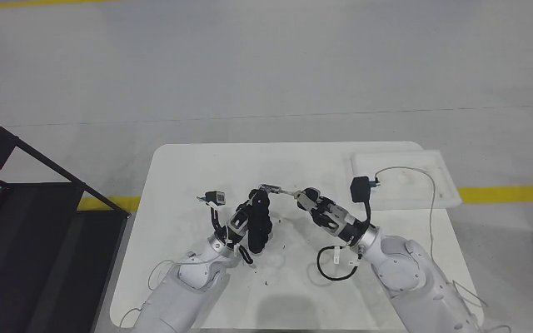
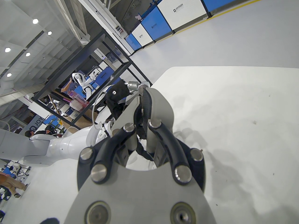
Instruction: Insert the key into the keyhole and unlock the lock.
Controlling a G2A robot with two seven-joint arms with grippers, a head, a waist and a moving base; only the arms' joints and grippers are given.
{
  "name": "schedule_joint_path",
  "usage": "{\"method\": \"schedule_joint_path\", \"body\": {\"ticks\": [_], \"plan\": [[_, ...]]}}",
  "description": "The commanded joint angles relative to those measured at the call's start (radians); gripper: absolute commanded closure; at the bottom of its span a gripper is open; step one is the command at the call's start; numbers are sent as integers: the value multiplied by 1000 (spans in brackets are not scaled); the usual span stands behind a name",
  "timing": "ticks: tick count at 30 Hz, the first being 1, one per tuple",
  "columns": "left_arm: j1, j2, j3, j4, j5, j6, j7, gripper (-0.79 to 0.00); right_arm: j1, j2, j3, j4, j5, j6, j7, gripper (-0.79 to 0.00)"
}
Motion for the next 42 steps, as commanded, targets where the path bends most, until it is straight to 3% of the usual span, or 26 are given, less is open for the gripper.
{"method": "schedule_joint_path", "body": {"ticks": [1, 42], "plan": [[0, 0, 0, 0, 0, 0, 0, 0, 2, 0, -1, 2, 0, 2, 0, 0], [0, 0, 0, 0, 0, 0, 0, 0, -7, 6, 16, -13, -20, -9, 35, 0]]}}
